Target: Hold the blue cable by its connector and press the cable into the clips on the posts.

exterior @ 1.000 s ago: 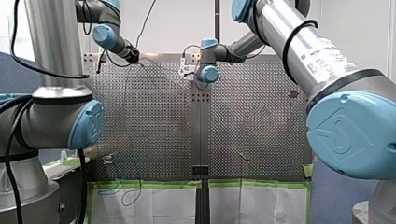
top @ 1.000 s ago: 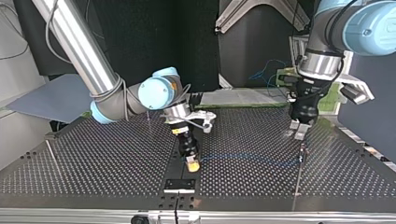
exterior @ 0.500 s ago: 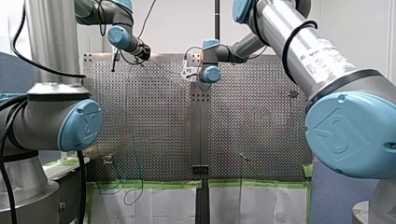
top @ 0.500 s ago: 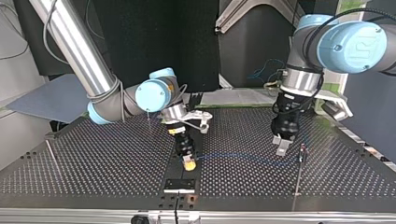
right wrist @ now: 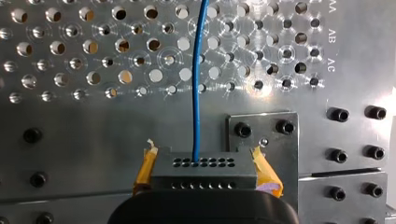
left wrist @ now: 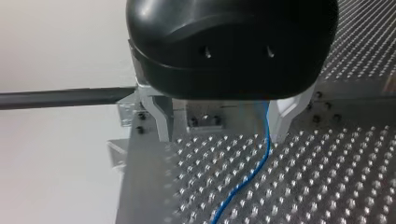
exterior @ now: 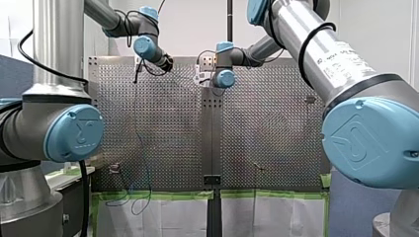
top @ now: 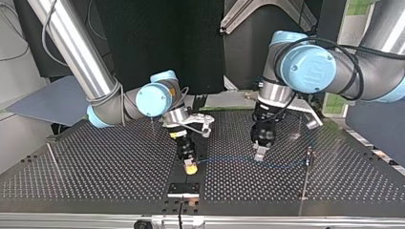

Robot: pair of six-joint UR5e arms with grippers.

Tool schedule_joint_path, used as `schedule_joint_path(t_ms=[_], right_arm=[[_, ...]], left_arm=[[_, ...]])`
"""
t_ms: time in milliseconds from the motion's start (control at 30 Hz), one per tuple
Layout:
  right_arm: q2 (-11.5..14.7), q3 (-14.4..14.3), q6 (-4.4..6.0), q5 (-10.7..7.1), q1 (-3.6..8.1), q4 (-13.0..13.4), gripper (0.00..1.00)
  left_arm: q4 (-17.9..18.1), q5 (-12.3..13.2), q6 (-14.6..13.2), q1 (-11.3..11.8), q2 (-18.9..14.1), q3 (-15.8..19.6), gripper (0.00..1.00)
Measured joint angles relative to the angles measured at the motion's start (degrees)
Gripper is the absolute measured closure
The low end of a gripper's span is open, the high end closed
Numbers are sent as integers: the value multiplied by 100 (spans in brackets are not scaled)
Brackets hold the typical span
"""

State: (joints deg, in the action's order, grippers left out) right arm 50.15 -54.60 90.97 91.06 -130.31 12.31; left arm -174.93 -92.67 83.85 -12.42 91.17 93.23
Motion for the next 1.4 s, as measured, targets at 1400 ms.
schedule_joint_path(t_ms=[1400], right_arm=[[-8,-1,-25,0,-16,-11,100]], left_arm=[[-329,-849,41,227,883,-1307,0]])
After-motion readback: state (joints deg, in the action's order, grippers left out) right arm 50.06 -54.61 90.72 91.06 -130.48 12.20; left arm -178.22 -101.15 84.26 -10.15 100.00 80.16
